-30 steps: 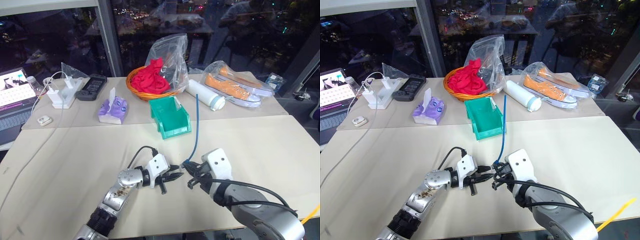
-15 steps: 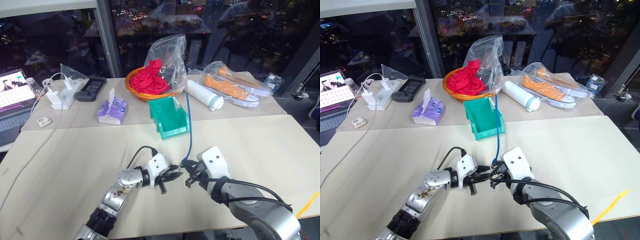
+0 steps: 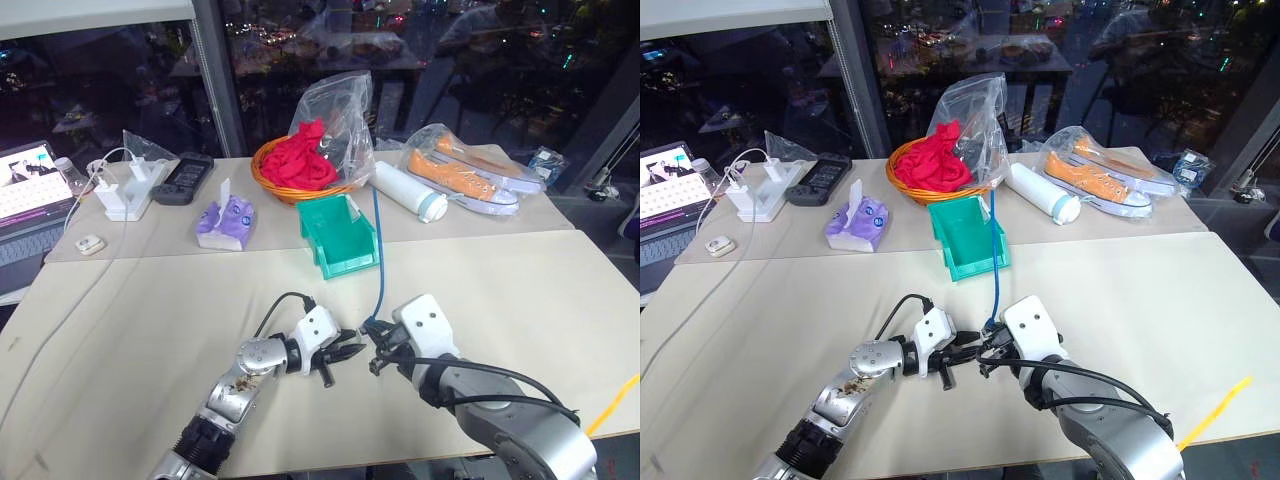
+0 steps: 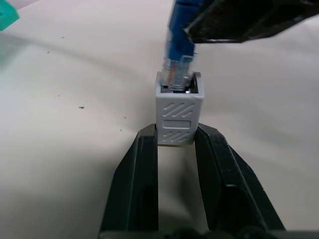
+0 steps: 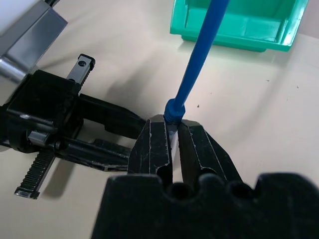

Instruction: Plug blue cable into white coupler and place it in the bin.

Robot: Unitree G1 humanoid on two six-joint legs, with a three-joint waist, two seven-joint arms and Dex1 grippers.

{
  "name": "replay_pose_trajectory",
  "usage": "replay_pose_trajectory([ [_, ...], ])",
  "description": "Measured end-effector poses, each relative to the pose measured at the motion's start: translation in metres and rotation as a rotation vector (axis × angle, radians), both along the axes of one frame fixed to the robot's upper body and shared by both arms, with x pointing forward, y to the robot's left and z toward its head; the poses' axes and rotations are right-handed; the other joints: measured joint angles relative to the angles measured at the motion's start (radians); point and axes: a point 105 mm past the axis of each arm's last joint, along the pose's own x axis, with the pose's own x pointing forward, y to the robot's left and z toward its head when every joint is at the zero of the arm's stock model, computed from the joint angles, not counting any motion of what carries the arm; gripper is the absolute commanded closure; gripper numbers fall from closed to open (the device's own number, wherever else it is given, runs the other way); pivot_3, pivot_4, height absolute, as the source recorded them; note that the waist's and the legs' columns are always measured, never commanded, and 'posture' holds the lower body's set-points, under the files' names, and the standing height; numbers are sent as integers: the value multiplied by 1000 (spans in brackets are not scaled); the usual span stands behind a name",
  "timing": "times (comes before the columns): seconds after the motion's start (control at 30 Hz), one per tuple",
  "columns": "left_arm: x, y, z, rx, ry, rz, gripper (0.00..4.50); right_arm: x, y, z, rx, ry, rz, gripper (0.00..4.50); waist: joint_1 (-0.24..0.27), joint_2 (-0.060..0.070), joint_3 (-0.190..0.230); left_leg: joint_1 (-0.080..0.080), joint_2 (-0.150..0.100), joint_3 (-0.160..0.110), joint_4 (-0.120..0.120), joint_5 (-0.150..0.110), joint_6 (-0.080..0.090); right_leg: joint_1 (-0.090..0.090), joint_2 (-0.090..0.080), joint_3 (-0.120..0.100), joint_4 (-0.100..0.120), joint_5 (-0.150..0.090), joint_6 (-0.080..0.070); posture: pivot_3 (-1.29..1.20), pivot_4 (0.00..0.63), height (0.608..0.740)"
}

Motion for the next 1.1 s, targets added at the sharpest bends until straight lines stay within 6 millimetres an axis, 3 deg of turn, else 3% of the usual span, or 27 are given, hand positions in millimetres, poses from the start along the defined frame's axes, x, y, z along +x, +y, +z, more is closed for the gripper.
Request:
replay_pose_trajectory([
  [1.1, 1, 1, 0, 3, 10, 40, 3894, 6, 6, 1, -64, 13, 35, 4500, -4, 1, -1, 0, 0, 0, 0, 0, 0, 0, 0, 0, 0, 0, 0, 0, 150, 732],
])
